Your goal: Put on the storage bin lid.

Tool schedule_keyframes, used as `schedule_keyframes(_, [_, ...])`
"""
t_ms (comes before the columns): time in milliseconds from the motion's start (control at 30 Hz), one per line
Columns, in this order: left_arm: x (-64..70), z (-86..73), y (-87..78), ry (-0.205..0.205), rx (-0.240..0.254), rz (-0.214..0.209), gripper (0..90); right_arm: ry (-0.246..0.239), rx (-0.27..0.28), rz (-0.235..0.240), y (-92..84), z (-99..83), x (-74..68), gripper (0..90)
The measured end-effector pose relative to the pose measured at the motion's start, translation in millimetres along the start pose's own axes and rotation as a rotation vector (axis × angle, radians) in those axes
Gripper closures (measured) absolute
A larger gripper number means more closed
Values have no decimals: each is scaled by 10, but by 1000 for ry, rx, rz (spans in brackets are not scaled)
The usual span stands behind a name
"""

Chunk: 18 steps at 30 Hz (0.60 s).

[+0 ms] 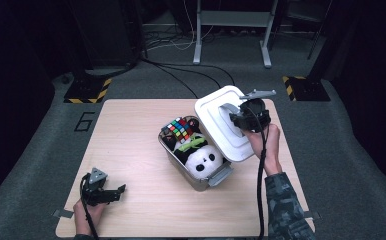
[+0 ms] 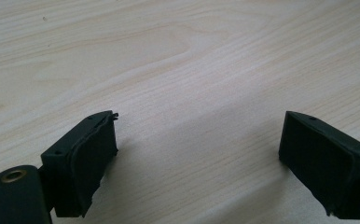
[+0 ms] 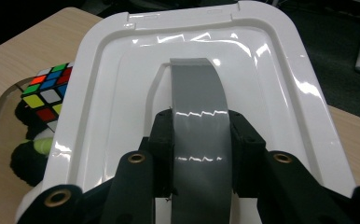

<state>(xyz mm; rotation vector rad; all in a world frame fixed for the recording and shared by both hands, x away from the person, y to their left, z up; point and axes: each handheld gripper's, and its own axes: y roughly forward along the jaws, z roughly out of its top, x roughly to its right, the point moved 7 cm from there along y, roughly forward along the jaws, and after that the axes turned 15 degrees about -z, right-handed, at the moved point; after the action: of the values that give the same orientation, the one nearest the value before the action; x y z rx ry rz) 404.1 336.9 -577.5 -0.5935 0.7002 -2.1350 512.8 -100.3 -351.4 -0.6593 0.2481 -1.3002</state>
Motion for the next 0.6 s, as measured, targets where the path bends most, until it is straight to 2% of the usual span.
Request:
schedule_keyframes(333, [1,0,1,-1,1,-1,109,-17,0,59,10,46,-352,666])
schedule_keyframes(600, [0,0,1,-1,1,-1,110,-29,-3,94,24,48,-541,666])
